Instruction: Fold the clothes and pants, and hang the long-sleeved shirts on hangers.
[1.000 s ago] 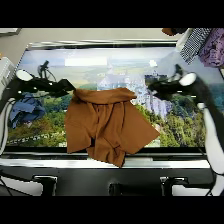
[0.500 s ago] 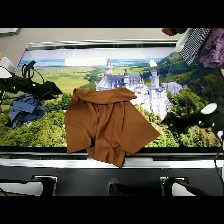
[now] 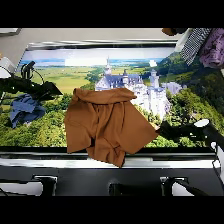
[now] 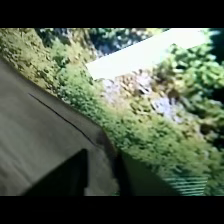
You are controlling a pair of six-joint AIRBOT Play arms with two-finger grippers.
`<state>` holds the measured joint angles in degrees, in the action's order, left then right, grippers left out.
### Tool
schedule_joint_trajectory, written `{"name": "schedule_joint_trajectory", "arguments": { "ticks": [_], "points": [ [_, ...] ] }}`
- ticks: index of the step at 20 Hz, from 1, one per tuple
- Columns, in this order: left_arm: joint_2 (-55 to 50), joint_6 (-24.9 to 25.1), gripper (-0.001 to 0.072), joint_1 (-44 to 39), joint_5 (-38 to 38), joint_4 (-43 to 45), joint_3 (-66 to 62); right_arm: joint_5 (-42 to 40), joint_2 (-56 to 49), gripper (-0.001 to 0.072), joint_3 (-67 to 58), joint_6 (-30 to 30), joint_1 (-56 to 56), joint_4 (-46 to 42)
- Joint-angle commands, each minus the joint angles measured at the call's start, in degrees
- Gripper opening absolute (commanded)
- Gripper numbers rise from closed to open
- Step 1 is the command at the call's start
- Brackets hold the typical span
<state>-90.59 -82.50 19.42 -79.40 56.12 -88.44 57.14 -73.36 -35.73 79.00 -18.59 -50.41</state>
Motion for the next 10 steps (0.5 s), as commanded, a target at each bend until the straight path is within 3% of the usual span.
{"name": "schedule_joint_trajectory", "arguments": {
  "ticks": [1,6,10],
  "points": [
    [-0.04,-0.07,0.0635,0.09,0.52,0.07,-0.02,-1.73,-0.20,0.0032,0.50,-3.85,-0.07,4.63],
    [-0.42,0.00,0.0635,0.07,0.55,0.07,0.00,-6.60,-1.11,0.0031,-21.62,2.01,-0.13,-0.24],
    [-0.48,-0.02,0.0635,-0.17,2.45,-0.09,3.85,-7.69,-8.33,0.0031,-41.48,6.56,0.48,-1.79]
  ]
}}
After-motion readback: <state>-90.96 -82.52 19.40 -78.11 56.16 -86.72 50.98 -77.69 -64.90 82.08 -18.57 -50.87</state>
